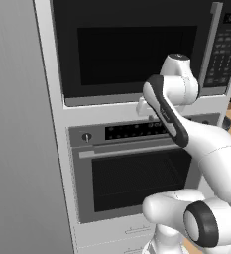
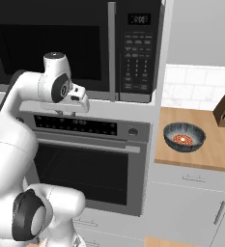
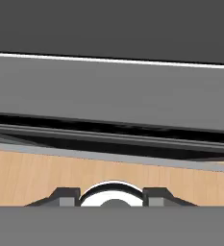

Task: Open the microwave, place the bowl with waffle inside the microwave, then close the microwave door and turn it on.

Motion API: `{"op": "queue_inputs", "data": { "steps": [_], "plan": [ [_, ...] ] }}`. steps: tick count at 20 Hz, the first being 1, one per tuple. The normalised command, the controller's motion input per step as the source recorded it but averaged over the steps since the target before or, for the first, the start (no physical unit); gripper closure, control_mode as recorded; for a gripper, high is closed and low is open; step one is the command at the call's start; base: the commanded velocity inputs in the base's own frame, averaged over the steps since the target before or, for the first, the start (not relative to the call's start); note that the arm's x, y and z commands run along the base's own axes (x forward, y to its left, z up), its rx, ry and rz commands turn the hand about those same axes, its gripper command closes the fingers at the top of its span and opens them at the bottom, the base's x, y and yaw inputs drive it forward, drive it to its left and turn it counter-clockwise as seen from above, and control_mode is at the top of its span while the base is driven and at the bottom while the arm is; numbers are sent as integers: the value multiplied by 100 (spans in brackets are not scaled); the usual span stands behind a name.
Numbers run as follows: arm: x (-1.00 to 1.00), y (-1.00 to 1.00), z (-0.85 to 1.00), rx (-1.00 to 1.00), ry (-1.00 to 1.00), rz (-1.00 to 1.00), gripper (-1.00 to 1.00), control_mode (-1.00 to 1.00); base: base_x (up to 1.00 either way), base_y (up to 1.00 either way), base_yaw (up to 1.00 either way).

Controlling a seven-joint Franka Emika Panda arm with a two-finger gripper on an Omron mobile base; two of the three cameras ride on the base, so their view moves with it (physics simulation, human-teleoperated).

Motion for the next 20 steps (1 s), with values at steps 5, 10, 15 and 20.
{"op": "queue_inputs", "data": {
  "steps": [5,10,15,20],
  "plan": [
    [-22,-17,11,0,-15,2,-100,-100,0,0,0],
    [-25,-34,33,1,-38,6,-100,-100,0,0,0],
    [-3,-20,42,0,-37,2,-100,-100,0,0,0],
    [0,-21,58,0,-22,0,-100,-100,0,0,0]
  ]
}}
